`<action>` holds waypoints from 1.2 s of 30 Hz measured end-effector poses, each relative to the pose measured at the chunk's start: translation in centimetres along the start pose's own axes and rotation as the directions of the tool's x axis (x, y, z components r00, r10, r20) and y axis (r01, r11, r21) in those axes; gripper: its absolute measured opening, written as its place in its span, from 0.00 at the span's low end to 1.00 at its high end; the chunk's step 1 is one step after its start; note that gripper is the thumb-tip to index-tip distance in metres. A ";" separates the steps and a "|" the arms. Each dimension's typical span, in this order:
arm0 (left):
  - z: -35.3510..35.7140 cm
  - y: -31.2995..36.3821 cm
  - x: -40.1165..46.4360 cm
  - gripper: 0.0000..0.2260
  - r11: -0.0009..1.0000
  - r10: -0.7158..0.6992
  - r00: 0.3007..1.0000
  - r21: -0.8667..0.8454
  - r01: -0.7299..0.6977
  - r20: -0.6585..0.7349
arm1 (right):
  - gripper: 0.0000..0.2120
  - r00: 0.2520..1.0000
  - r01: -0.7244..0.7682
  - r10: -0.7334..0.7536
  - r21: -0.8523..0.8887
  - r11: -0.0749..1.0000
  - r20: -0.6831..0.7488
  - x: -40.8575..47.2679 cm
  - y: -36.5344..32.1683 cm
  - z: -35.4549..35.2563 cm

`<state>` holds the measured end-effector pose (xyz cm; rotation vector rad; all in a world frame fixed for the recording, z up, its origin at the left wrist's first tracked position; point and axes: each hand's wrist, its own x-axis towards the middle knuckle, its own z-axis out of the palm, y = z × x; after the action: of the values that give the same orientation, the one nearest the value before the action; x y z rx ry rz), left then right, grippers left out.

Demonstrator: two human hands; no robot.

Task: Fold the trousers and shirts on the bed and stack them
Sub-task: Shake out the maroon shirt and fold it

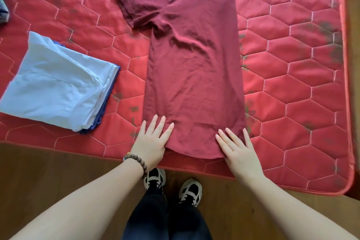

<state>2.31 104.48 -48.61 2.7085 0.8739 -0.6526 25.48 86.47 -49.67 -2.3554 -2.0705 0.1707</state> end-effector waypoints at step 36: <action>-13.3 -6.2 26.8 0.21 0.982 -0.161 0.939 -0.143 0.122 -0.304 | 0.21 0.962 -0.272 0.274 0.161 0.949 0.011 34.4 4.6 -2.6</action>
<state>22.59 127.34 -50.15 2.6971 1.1509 -0.1817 34.54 120.11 -50.21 -2.5218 -1.6452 0.3108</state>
